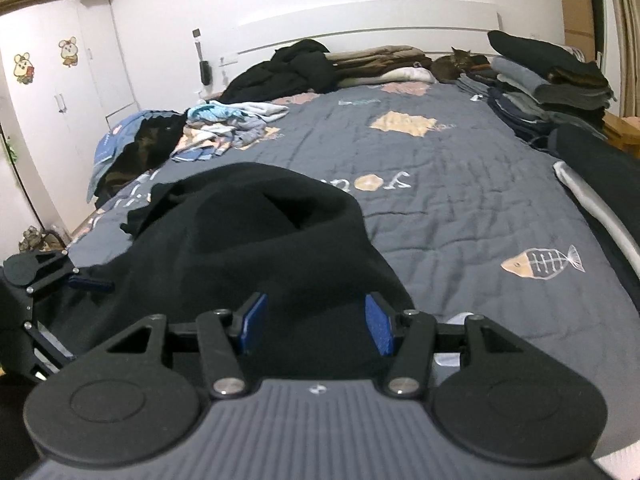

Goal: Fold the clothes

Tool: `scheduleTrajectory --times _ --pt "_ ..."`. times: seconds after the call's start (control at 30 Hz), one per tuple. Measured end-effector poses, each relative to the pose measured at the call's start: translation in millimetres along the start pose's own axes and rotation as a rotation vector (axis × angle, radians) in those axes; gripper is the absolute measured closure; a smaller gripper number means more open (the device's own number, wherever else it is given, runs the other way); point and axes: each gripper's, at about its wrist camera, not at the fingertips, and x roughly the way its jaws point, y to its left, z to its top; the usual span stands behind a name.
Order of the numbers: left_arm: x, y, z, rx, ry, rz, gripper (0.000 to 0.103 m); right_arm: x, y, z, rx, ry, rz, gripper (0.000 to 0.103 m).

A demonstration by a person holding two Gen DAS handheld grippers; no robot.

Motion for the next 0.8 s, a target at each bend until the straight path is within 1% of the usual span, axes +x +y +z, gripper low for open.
scheduleTrajectory --times 0.07,0.1,0.13,0.17,0.2,0.27,0.37,0.47,0.53,0.6,0.63,0.67,0.7,0.77,0.8 --pt "7 -8 -1 0.030 0.034 -0.028 0.020 5 -4 -3 -0.008 0.011 -0.001 0.049" --pt "10 -10 -3 0.030 0.061 -0.065 0.020 7 -5 -5 -0.009 0.015 0.001 0.049" --pt "16 -12 -4 0.029 0.094 -0.119 0.020 9 -7 -6 -0.009 0.020 0.002 0.049" --pt "21 -16 -4 0.044 0.122 -0.156 0.024 11 -9 -7 -0.007 0.023 0.005 0.049" --pt "26 -22 -2 0.087 0.137 -0.153 0.026 11 -11 -7 -0.005 0.025 0.008 0.049" --pt "35 -33 -3 0.173 0.138 -0.111 0.030 11 -14 -8 -0.006 0.029 0.013 0.049" --pt "49 -41 -4 0.254 0.144 -0.081 0.029 7 -21 -10 -0.022 0.034 0.007 0.049" --pt "64 -50 -4 0.339 0.153 -0.056 0.030 3 -30 -12 -0.012 0.034 -0.002 0.049" --pt "73 -59 -9 0.423 0.168 -0.048 0.029 1 -37 -16 -0.005 0.034 -0.010 0.049" --pt "82 -67 -15 0.502 0.180 -0.029 0.026 0 -42 -18 -0.002 0.038 -0.023 0.049" --pt "85 -68 -17 0.520 0.186 -0.027 0.026 0 -44 -19 -0.001 0.041 -0.029 0.049" --pt "86 -63 -17 0.499 0.191 -0.038 0.030 1 -46 -20 -0.005 0.044 -0.034 0.049" --pt "87 -57 -16 0.465 0.195 -0.050 0.037 1 -48 -21 -0.010 0.048 -0.039 0.049" --pt "84 -34 -8 0.324 0.196 -0.087 0.094 3 -50 -23 -0.029 0.052 -0.051 0.049" --pt "80 -19 -3 0.241 0.191 -0.113 0.095 4 -50 -23 -0.037 0.054 -0.059 0.049"
